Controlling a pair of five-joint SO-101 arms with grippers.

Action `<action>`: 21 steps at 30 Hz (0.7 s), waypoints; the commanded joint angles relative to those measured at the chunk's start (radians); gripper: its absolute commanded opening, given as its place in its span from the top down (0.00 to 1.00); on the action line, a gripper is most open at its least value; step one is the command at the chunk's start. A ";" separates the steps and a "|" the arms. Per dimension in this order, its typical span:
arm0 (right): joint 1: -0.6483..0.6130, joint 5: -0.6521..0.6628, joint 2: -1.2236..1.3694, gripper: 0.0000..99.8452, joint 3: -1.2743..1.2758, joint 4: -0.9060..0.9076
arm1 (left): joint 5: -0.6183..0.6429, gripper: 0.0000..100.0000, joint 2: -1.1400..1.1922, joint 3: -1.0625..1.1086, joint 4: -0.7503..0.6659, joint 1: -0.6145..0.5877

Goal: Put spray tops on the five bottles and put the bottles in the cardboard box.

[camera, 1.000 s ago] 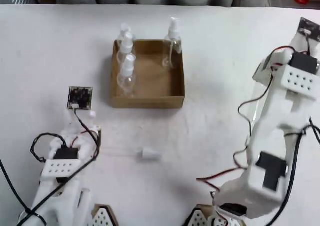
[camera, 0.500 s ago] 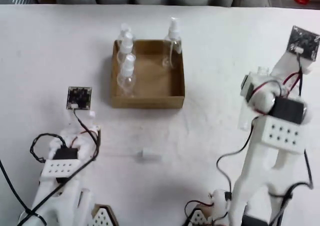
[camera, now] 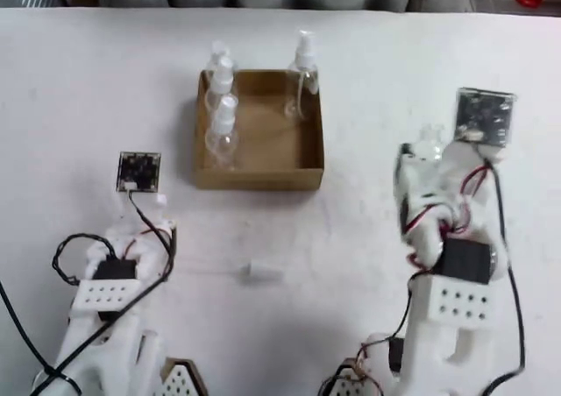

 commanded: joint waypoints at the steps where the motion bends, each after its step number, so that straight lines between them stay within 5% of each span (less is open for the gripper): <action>1: -0.068 0.017 -0.081 0.98 0.023 -0.027 | 0.008 0.98 -0.010 -0.048 -0.029 -0.008; 8: -0.082 -0.037 -0.245 0.98 0.143 -0.067 | 0.006 0.98 -0.010 -0.048 -0.029 -0.010; 12: -0.119 -0.137 -0.424 0.98 0.284 -0.189 | 0.006 0.98 -0.010 -0.046 -0.029 -0.010; 21: -0.151 -0.135 -0.792 0.98 0.594 -0.521 | 0.009 0.98 -0.010 -0.048 -0.029 -0.036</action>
